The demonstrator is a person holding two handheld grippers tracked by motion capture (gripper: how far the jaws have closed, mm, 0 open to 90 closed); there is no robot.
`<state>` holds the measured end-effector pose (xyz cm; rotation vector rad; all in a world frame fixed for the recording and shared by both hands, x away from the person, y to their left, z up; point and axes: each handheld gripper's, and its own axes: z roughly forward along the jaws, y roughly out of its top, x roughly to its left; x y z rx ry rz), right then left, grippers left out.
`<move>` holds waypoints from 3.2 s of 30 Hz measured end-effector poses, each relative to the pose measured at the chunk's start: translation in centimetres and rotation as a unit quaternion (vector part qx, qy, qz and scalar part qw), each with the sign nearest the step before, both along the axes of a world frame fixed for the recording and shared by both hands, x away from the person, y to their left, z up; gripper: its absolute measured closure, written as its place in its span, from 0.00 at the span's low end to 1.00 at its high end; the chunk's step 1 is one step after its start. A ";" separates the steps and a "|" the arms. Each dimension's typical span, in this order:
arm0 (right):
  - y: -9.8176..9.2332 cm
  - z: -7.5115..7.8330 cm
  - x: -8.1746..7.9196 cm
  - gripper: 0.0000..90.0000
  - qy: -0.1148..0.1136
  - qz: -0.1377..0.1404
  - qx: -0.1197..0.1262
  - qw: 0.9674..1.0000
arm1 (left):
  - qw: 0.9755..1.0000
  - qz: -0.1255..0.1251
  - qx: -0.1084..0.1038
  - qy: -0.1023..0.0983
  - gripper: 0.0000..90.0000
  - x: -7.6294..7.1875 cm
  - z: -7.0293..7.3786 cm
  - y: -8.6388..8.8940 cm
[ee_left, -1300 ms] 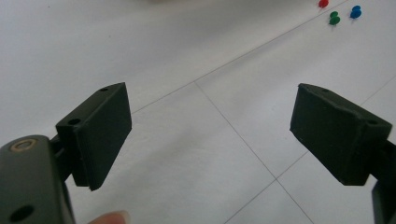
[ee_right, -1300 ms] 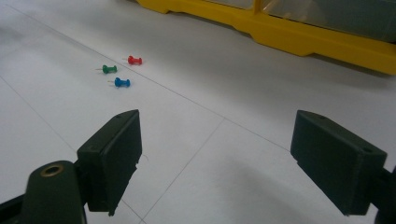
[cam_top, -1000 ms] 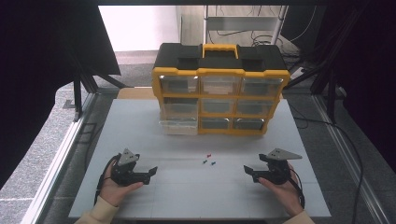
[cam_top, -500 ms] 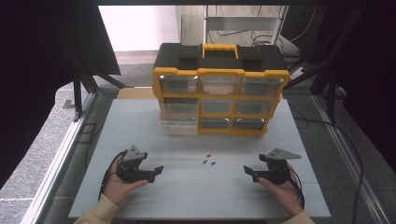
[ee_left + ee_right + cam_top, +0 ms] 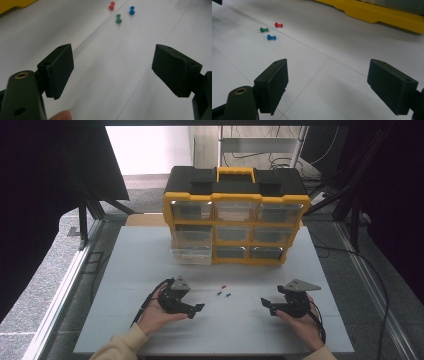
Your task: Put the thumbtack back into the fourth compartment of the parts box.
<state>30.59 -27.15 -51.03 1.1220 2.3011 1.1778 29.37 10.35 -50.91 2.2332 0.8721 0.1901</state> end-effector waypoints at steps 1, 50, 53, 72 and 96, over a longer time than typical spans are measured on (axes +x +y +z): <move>0.0 0.0 0.0 0.19 0.000 0.000 -0.001 1.000 | 1.000 -0.003 0.002 0.001 0.21 0.3 0.0 -0.5; -0.1 0.0 -0.1 0.20 -0.003 -0.005 -0.010 1.000 | 0.996 -0.058 0.069 -0.004 0.81 4.3 -1.6 -6.8; -0.1 0.0 -0.1 0.20 -0.002 -0.006 -0.011 1.000 | 0.996 -0.059 0.071 -0.004 0.84 4.3 -1.6 -6.9; -0.3 0.1 -0.1 0.20 -0.002 -0.012 -0.010 1.000 | 0.997 -0.057 0.040 0.014 0.93 3.7 -1.0 -5.6; -0.1 -0.1 0.0 0.20 -0.001 -0.013 -0.014 1.000 | 0.993 -0.043 -0.099 -0.044 0.93 -0.7 5.7 1.4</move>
